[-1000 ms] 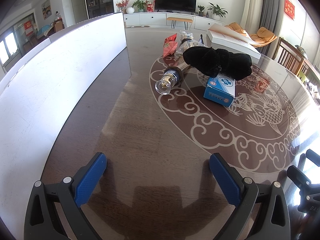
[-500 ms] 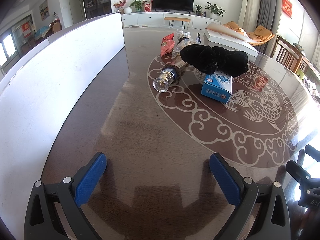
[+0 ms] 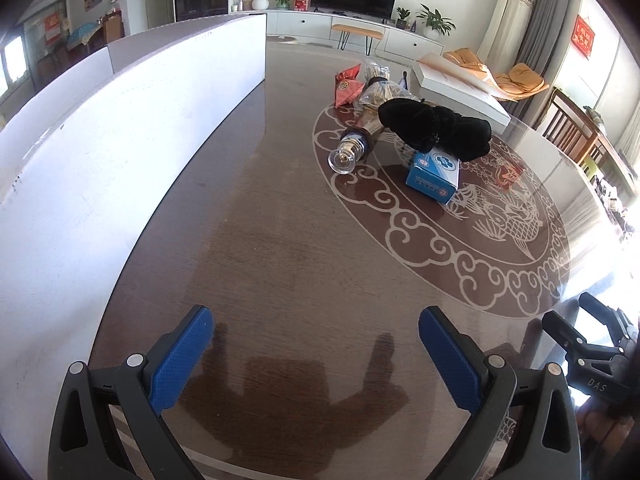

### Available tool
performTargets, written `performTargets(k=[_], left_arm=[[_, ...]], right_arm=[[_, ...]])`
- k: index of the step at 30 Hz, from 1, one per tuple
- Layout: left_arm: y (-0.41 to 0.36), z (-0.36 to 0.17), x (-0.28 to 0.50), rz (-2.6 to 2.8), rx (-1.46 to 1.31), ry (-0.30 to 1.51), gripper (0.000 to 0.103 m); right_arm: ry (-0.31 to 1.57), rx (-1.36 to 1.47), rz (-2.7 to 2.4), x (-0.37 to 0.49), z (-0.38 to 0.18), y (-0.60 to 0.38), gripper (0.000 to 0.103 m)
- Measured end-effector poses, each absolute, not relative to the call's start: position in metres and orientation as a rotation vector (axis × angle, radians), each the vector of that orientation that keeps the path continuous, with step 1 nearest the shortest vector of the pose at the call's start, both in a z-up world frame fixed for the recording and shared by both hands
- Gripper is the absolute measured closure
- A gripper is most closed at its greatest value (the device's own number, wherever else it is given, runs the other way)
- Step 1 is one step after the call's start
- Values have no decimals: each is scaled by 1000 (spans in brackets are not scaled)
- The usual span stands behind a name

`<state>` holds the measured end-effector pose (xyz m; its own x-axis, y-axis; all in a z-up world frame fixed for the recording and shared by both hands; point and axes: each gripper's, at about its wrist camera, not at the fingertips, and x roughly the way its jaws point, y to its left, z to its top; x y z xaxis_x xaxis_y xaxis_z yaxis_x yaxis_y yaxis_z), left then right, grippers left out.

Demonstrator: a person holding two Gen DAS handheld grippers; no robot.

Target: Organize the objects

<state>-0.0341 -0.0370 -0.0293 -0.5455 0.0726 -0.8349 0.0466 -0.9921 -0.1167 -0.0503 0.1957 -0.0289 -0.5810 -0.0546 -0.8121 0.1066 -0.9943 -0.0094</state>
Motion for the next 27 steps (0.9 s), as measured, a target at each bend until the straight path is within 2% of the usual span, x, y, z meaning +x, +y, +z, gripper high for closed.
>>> performTargets(k=[5, 11, 14, 17, 21, 27], left_arm=[[-45, -15, -30, 2732, -1420, -276, 0], [-58, 10, -18, 2803, -1338, -215, 0], [-73, 17, -16, 2819, -1304, -290, 0], [-90, 20, -13, 2795, -1264, -425, 0], [-96, 19, -15, 2778, -1251, -500, 0], [-83, 9, -19, 2761, -1296, -445, 0]], right_arm=[[87, 1391, -2714, -50, -29, 196, 0], [87, 1392, -2714, -51, -29, 196, 0], [91, 1448, -2681, -55, -28, 195, 0], [16, 1565, -2627, -74, -25, 190, 0], [-135, 1512, -2560, -118, -11, 160, 0], [-55, 1482, -2534, -179, -10, 79, 0]])
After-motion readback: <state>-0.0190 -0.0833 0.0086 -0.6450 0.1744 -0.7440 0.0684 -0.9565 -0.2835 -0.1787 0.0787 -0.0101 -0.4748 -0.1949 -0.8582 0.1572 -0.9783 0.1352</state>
